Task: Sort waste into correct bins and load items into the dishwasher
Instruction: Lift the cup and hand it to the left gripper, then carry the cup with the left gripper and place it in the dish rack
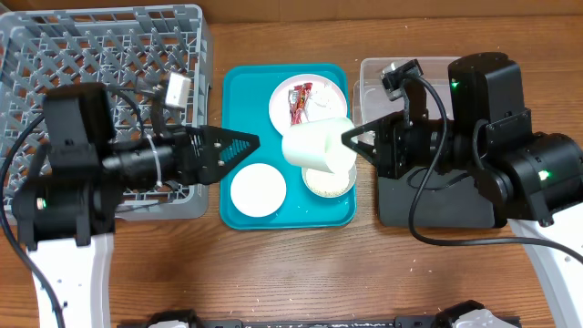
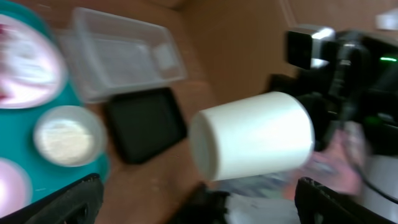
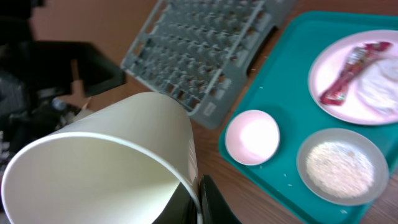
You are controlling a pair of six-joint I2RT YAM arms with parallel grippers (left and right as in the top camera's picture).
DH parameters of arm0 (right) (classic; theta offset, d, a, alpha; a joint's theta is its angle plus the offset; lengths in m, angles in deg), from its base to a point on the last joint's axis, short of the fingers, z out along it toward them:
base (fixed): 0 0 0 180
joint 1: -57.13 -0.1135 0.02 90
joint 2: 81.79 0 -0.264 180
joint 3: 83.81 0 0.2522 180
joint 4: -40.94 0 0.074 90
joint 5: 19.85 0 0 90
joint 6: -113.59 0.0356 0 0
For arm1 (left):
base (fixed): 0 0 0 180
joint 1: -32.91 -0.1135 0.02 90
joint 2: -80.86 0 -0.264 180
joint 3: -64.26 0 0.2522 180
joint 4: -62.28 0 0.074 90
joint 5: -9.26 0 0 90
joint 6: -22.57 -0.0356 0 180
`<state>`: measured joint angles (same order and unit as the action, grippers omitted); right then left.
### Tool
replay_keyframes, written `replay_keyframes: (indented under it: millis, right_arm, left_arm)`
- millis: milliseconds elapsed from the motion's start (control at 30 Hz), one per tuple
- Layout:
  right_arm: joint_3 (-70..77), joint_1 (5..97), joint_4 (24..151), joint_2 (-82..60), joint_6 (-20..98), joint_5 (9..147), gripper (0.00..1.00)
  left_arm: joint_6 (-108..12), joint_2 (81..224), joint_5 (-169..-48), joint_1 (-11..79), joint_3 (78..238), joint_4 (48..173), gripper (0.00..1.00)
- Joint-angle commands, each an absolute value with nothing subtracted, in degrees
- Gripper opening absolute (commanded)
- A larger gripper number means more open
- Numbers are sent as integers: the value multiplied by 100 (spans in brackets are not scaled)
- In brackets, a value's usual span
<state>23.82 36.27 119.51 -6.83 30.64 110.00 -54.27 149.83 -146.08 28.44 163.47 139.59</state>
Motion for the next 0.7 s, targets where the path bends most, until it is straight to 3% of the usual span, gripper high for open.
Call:
replay_keyframes:
  millis: [0,433,600,667]
  right_arm:
    - [2458,3635,11768,-724,2504,12268,4]
    - [2456,3373,10837,-296,2485,13787,4]
    - [2456,3242,10751,-86,2485,13846,4]
    - [2456,3235,10740,-58,2487,13846,4]
  left_arm:
    - [-6526,15339,-17139,2575,16400,14241,100]
    - [-6620,15081,-17139,3220,16402,14595,100]
    - [-6618,14972,-17139,3294,16402,14547,96]
    - [-6618,14972,-17139,3294,16402,14569,89]
